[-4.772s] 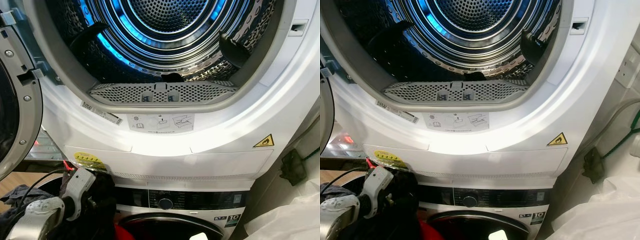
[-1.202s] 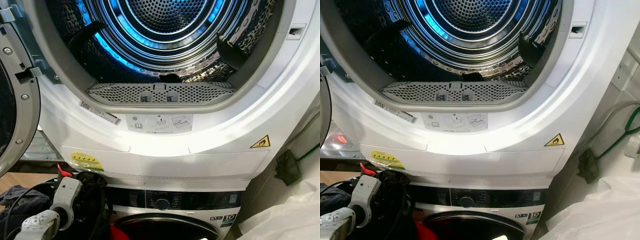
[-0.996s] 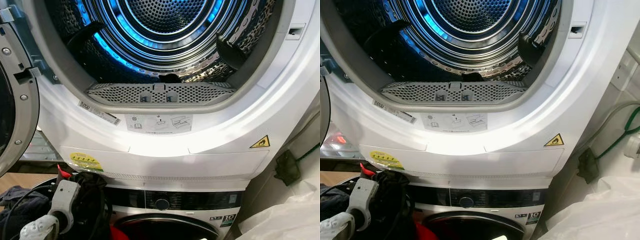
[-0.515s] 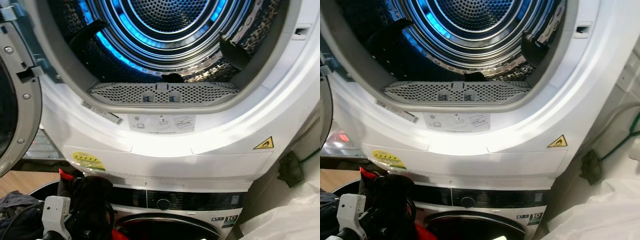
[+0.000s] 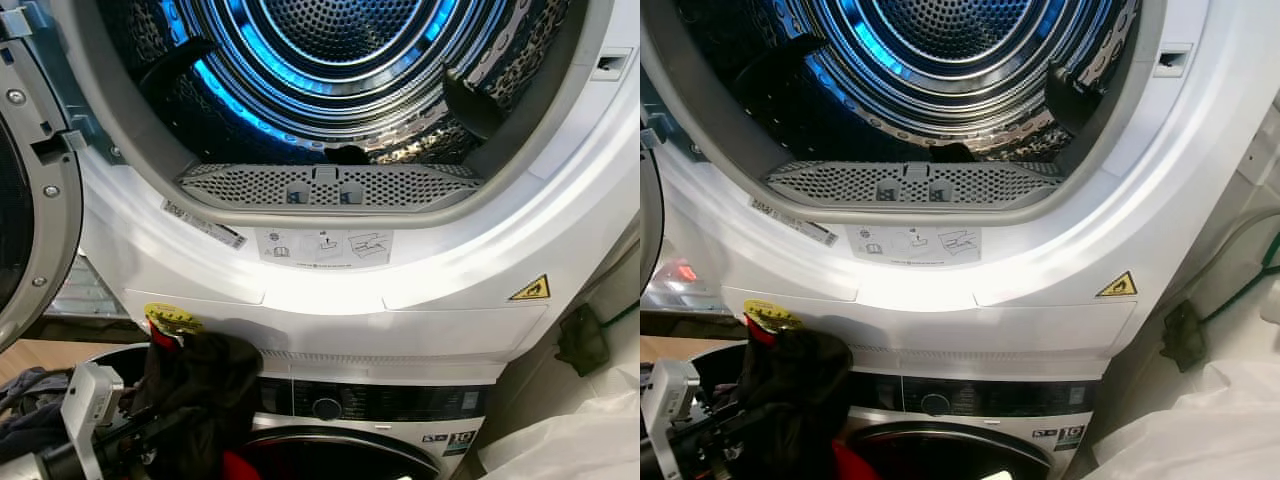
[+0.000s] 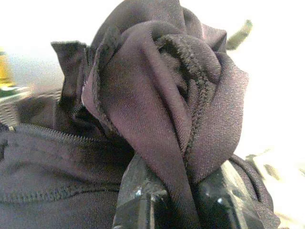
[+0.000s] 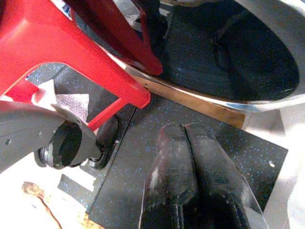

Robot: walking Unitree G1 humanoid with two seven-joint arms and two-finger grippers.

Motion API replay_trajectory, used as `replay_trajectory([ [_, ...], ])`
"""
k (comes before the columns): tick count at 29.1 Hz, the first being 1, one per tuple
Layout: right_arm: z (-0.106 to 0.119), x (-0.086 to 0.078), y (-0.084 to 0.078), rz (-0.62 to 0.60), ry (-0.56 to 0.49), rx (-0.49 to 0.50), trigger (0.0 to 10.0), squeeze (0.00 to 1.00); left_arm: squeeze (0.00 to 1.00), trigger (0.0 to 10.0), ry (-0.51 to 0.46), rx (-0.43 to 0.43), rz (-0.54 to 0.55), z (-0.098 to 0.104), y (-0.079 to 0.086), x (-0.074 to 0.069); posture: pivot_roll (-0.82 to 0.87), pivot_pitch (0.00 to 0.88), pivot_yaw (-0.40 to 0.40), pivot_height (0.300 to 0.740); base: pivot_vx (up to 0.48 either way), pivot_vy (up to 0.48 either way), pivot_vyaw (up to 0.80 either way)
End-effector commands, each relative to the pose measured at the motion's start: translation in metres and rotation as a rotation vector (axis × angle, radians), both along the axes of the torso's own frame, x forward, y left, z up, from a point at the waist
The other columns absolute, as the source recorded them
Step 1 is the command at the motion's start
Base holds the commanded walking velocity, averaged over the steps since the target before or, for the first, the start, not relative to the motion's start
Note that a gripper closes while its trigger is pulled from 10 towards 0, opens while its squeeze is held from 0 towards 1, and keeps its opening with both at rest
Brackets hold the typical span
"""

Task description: Clothes washing

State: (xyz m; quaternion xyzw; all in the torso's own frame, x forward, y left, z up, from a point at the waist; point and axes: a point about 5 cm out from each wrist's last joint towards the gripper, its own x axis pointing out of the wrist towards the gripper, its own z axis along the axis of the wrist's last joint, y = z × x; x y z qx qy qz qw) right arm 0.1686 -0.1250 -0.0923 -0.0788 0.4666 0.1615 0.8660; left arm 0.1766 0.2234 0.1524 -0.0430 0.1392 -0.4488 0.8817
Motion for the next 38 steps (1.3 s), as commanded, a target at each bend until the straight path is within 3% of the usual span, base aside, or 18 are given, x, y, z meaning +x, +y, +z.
replay_trajectory([
  [1, 0.001, 0.002, 0.006, 0.002, 0.003, 0.011, 10.0, 0.0, 0.0, 0.0, -0.023, 0.006, -0.104, 0.013, -0.009, 0.004, 0.18, 0.0, 0.079, 0.74, 0.0, 0.0, 0.0],
  [5, 0.001, 0.002, 0.006, -0.002, 0.001, 0.012, 10.0, 0.0, 0.0, 0.0, -0.023, -0.003, -0.165, 0.021, -0.015, 0.009, 0.18, 0.0, 0.084, 0.74, 0.0, 0.0, 0.0],
  [8, 0.002, 0.003, 0.007, -0.01, -0.001, 0.015, 10.0, 0.0, 0.0, 0.0, -0.053, -0.011, -0.302, 0.032, -0.031, 0.02, 0.16, 0.0, 0.092, 0.74, 0.0, 0.0, 0.0],
  [11, 0.002, 0.004, 0.008, -0.02, -0.004, 0.016, 10.0, 0.0, 0.0, 0.0, -0.096, -0.079, -0.399, 0.046, -0.047, 0.03, 0.15, 0.0, 0.095, 0.74, 0.0, 0.0, 0.0],
  [14, 0.002, 0.005, 0.008, -0.022, -0.004, 0.017, 10.0, 0.0, 0.0, 0.0, -0.103, -0.128, -0.464, 0.053, -0.056, 0.032, 0.15, 0.0, 0.098, 0.74, 0.0, 0.0, 0.0],
  [16, 0.003, 0.006, 0.009, -0.021, -0.007, 0.016, 10.0, 0.0, 0.0, 0.0, -0.089, -0.166, -0.568, 0.059, -0.067, 0.028, 0.14, 0.0, 0.103, 0.74, 0.0, 0.0, 0.0],
  [21, 0.003, 0.006, 0.009, -0.025, -0.008, 0.018, 10.0, 0.0, 0.0, 0.0, -0.079, -0.169, -0.614, 0.059, -0.072, 0.028, 0.14, 0.0, 0.107, 0.74, 0.0, 0.0, 0.0],
  [24, 0.003, 0.006, 0.009, -0.036, -0.007, 0.027, 10.0, 0.0, 0.0, 0.0, -0.107, -0.164, -0.629, 0.062, -0.081, 0.037, 0.15, 0.0, 0.109, 0.74, 0.0, 0.0, 0.0],
  [26, 0.003, 0.007, 0.01, -0.033, -0.007, 0.027, 10.0, 0.0, 0.0, 0.0, -0.158, -0.161, -0.62, 0.066, -0.091, 0.052, 0.15, 0.0, 0.105, 0.74, 0.0, 0.0, 0.0],
  [28, 0.003, 0.007, 0.01, -0.03, -0.008, 0.026, 10.0, 0.0, 0.0, 0.0, -0.172, -0.164, -0.626, 0.068, -0.094, 0.055, 0.15, 0.0, 0.105, 0.74, 0.0, 0.0, 0.0],
  [32, 0.003, 0.008, 0.011, -0.01, -0.012, 0.012, 10.0, 0.0, 0.0, 0.0, -0.281, -0.177, -0.672, 0.087, -0.111, 0.073, 0.14, 0.0, 0.108, 0.74, 0.0, 0.0, 0.0],
  [38, 0.004, 0.008, 0.012, -0.027, -0.011, 0.018, 10.0, 0.0, 0.0, 0.0, -0.337, -0.218, -0.766, 0.107, -0.122, 0.078, 0.13, 0.0, 0.113, 0.74, 0.0, 0.0, 0.0],
])
